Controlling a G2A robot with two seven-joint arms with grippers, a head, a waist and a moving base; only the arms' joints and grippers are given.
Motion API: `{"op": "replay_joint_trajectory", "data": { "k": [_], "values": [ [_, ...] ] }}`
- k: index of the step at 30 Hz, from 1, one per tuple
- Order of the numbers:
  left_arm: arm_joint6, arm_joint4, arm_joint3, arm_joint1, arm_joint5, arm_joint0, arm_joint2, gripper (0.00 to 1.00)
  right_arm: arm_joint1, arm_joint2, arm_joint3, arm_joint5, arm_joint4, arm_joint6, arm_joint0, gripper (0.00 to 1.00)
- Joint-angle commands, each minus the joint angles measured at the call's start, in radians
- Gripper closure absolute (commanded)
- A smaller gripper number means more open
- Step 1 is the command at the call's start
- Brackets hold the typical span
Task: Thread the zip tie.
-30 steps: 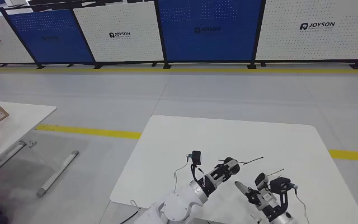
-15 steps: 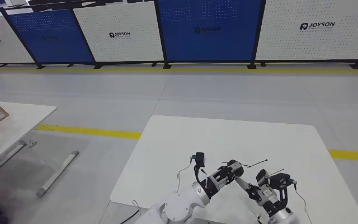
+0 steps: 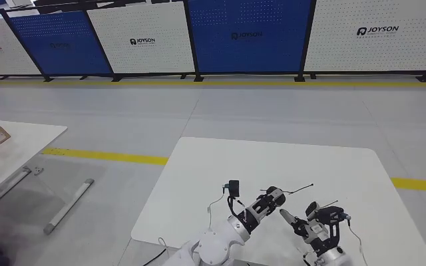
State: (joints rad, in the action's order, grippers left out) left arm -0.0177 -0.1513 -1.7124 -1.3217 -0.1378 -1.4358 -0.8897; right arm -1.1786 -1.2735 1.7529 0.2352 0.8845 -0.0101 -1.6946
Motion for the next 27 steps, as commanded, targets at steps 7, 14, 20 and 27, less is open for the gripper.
{"op": "replay_joint_trajectory", "data": {
  "k": [7,14,20,27],
  "values": [
    [-0.016,0.01,0.002,0.003,0.064,-0.003,-0.012,1.0,0.0,-0.036,-0.001,-0.038,0.041,0.09,-0.02,0.0],
    [-0.024,-0.012,-0.005,0.002,0.055,-0.006,-0.012,1.0,0.0,-0.036,0.001,-0.044,0.045,0.089,-0.021,0.0],
    [-0.012,-0.014,-0.003,0.001,0.056,-0.006,-0.009,1.0,-0.007,-0.005,-0.011,-0.069,0.064,0.068,0.003,0.29],
    [-0.002,-0.012,0.002,-0.003,0.053,-0.003,-0.002,1.0,-0.012,0.016,-0.016,-0.088,0.085,0.063,0.017,0.47]
  ]
}}
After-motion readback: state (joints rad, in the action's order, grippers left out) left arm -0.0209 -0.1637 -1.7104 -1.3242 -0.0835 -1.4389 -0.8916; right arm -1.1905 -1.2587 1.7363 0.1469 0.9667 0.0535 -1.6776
